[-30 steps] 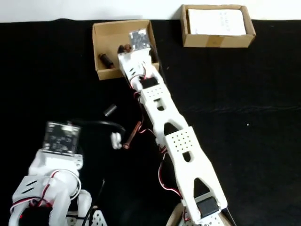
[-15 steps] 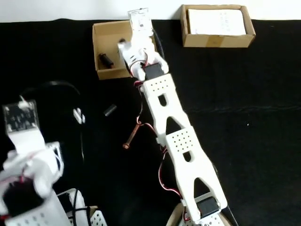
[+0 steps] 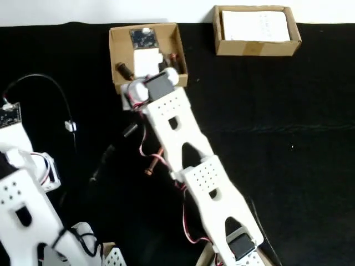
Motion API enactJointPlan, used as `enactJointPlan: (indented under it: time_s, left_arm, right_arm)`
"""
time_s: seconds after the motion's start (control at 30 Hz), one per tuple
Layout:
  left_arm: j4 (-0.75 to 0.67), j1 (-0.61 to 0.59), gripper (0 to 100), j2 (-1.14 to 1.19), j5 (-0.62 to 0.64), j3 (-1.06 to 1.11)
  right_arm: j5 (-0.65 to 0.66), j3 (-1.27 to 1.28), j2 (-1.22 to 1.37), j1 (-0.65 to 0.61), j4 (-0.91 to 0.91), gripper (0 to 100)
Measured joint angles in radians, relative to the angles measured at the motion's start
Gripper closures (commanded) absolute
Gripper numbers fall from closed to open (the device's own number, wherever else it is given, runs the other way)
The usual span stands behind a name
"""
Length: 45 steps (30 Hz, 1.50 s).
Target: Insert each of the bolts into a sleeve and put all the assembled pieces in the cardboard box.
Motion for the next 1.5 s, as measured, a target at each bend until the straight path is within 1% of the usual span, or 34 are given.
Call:
enactJointPlan:
  time_s: [0.1,0.23,0.47,0.6,1.0,1.07,1.27,1.5]
  left_arm:
    - [0.0,-0.032,81,0.057,0.0,0.0]
    - [0.0,-0.071,81,0.094,0.0,0.0]
    - [0.0,-0.078,81,0.097,0.0,0.0]
    - [0.0,-0.078,81,0.097,0.0,0.0]
    - [0.0,-0.078,81,0.097,0.0,0.0]
    - [0.0,-0.078,81,0.097,0.0,0.0]
    - [0.0,-0.078,81,0.097,0.0,0.0]
    - [0.0,-0.078,81,0.097,0.0,0.0]
  right_arm:
    - [-0.117,0.129,0.002,-0.049,-0.02,77.1]
    - [-0.258,0.265,0.002,-0.061,-0.126,77.1]
    - [-0.439,0.379,0.002,-0.064,-0.288,77.1]
    - [-0.506,0.431,0.002,-0.068,-0.354,77.1]
    - [-0.522,0.609,-0.035,-0.068,-0.488,77.5]
    - [-0.522,0.635,-0.043,-0.068,-0.509,80.7]
    - [-0.509,0.701,-0.051,-0.061,-0.551,98.5]
    - [-0.433,0.701,-0.048,-0.06,-0.549,99.1]
